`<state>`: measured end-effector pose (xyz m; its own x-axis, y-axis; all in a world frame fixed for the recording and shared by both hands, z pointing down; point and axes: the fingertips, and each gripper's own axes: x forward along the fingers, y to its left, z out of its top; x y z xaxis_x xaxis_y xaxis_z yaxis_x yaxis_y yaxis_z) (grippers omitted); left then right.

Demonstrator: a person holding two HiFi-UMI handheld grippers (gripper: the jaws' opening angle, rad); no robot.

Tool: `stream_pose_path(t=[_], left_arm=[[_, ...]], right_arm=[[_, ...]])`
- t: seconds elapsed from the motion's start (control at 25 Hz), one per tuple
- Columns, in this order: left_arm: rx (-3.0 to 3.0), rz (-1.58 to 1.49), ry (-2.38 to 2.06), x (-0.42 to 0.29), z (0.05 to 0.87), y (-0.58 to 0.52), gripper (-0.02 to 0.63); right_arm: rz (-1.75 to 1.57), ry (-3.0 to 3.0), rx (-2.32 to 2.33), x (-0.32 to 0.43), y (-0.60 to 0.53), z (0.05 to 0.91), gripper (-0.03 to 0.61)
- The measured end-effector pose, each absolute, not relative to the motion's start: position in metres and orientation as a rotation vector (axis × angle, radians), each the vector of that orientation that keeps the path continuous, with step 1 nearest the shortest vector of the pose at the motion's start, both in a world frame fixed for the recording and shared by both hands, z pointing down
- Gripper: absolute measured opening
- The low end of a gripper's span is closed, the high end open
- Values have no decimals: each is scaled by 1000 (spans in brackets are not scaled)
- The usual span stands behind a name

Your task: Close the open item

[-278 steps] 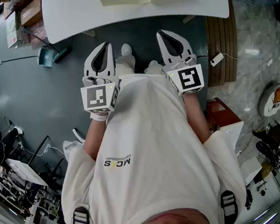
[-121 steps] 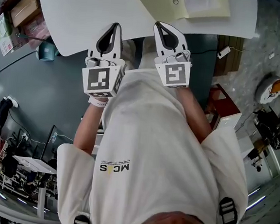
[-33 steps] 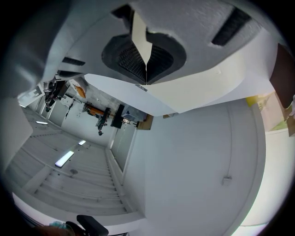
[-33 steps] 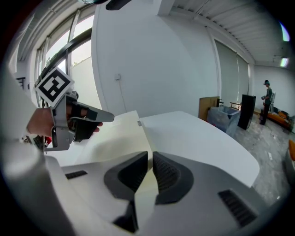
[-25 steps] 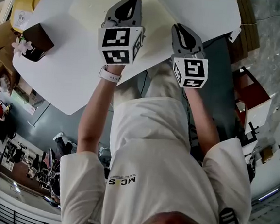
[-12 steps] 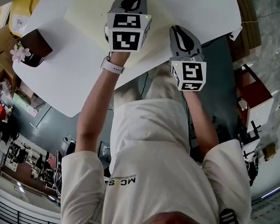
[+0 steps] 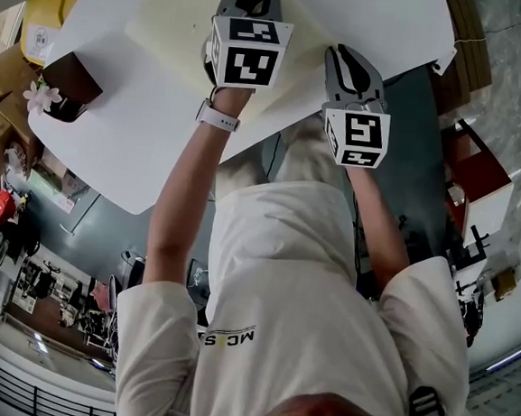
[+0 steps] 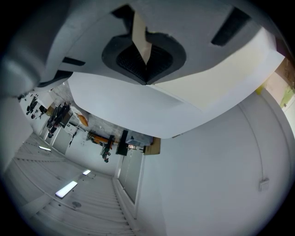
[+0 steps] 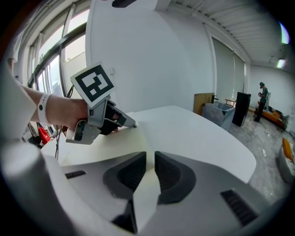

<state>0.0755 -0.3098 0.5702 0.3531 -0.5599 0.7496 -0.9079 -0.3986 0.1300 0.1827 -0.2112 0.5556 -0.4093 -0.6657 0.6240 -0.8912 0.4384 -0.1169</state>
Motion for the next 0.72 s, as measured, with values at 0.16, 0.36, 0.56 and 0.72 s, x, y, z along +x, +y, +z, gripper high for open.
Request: stream_pose_path(t=[0.16, 0.36, 0.56, 0.72], left_arm=[[2077, 847, -1285, 74, 572, -309, 25], [2062, 815, -1303, 73, 569, -309, 26], [2057, 734, -1356, 70, 551, -309, 26], [2053, 706, -1370, 66, 537, -298, 26]], right_arm=[[600, -2201, 1345, 190, -213, 549, 75], [573, -2224, 1365, 191, -213, 535, 72], [537, -2251, 1358, 186, -210, 521, 66], [505, -2272, 1346, 182, -205, 507, 63]])
